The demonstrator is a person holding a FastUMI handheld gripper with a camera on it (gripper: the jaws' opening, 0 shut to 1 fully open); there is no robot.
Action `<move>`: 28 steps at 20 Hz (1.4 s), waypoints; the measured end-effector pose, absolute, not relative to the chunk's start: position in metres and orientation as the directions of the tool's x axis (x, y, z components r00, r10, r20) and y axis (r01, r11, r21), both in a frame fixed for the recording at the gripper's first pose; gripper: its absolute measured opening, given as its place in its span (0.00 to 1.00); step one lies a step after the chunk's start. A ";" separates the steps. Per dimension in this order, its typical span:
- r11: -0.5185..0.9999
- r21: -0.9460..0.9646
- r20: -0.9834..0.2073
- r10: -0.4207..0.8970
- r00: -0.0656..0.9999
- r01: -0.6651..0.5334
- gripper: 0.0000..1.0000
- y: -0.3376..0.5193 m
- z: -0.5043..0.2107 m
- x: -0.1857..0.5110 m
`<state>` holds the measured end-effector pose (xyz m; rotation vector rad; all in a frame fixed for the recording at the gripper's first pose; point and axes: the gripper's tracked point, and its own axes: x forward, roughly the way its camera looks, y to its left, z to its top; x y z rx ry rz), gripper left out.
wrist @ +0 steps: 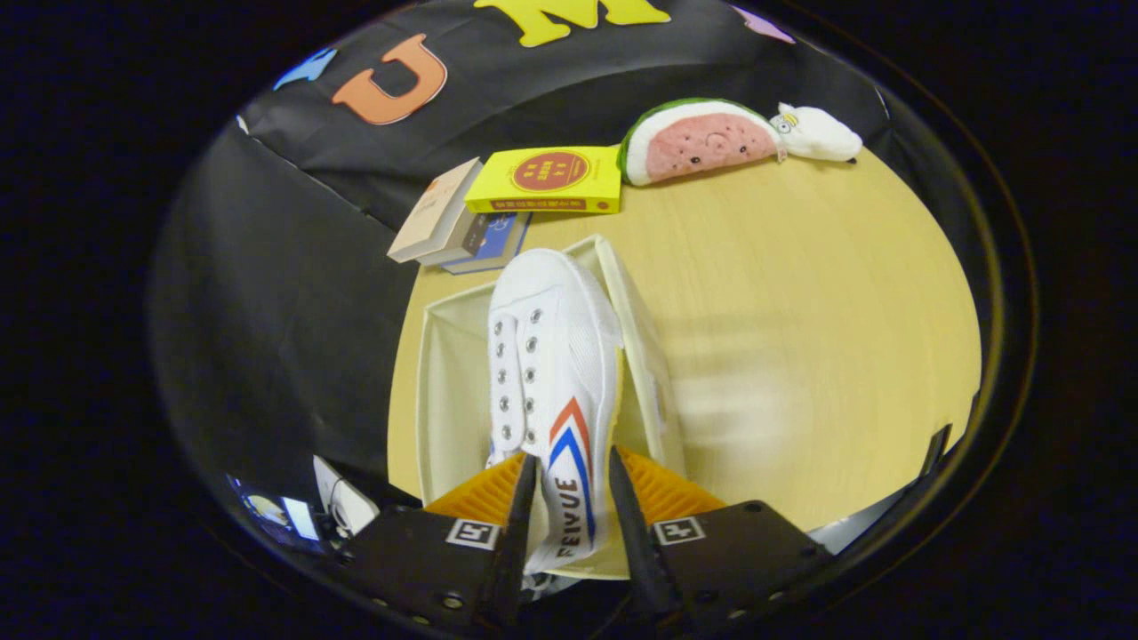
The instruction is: Open the storage box then place both shoes into the box .Put the left shoe in first, then the right shoe, with the right side of both shoes facing outward in a uniform manner.
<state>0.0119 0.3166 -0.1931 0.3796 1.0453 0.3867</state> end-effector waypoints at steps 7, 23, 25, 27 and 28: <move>0.867 0.469 -0.702 0.481 0.525 -0.167 0.81 0.303 -0.168 0.019; 0.937 0.297 -0.487 0.314 0.815 -0.184 0.96 0.244 -0.097 0.011; 0.942 0.285 -0.447 0.296 0.844 -0.179 0.96 0.234 -0.083 0.008; 0.942 0.286 -0.394 0.282 0.875 -0.175 0.96 0.226 -0.067 0.004; 0.946 0.277 -0.362 0.267 0.893 -0.171 0.96 0.221 -0.058 0.003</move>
